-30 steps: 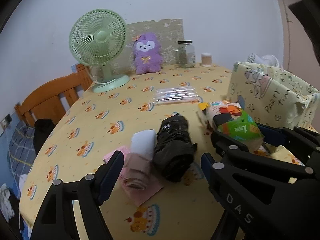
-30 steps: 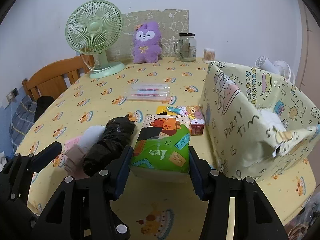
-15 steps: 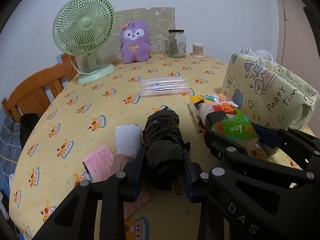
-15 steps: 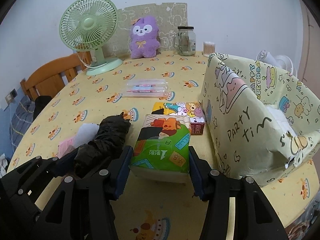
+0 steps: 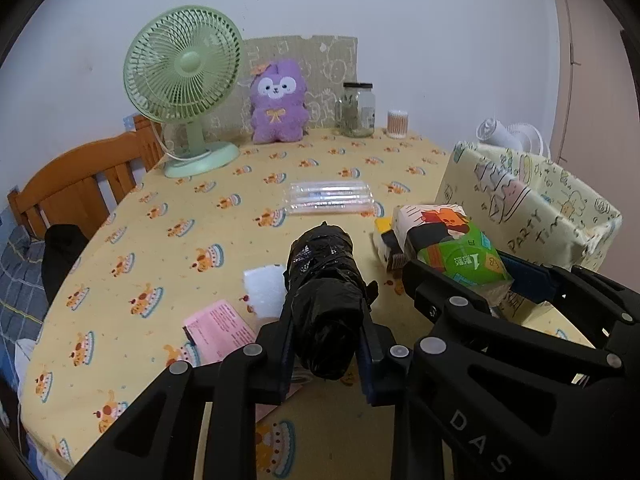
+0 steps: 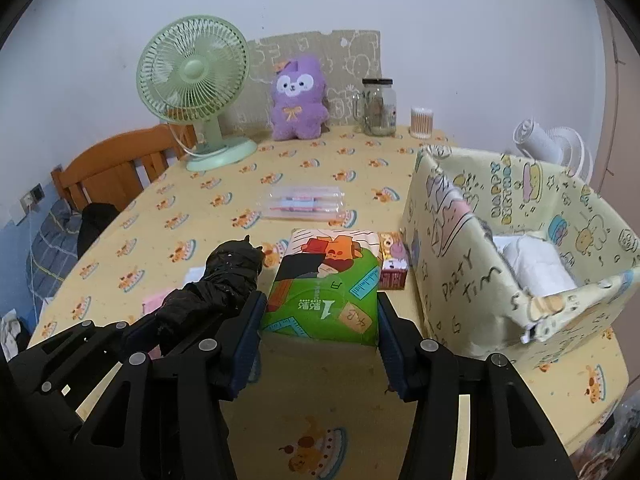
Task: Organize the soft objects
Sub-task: 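Grasp the black wrapped bundle with the left gripper while the right grasps the green tissue pack, then carry the black bundle and green tissue pack with both grippers toward the box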
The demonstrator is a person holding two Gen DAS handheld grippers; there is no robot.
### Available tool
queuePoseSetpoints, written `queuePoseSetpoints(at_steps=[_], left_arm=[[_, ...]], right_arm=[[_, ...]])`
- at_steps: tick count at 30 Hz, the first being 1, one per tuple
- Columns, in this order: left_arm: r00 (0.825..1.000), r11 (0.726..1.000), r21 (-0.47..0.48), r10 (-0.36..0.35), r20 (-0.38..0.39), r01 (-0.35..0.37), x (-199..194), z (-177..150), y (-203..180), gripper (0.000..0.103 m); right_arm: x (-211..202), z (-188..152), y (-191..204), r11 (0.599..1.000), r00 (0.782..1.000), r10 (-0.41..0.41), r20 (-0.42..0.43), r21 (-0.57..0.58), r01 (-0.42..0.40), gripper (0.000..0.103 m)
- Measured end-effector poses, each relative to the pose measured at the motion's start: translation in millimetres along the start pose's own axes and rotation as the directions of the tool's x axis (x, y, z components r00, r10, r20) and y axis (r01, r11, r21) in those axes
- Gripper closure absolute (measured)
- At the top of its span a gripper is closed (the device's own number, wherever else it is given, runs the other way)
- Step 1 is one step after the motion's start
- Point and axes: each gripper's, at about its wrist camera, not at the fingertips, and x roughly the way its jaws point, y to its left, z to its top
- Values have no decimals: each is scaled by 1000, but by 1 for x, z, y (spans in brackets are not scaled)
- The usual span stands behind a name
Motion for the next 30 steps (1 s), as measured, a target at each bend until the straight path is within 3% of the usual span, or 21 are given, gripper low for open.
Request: queuePoseSetpoints(at_steps=[30], left_arm=[[988, 1000, -10, 24, 155, -23, -57, 52, 6, 78]], right_arm=[[-63, 54, 17, 999, 988, 22, 153, -41, -16, 46]])
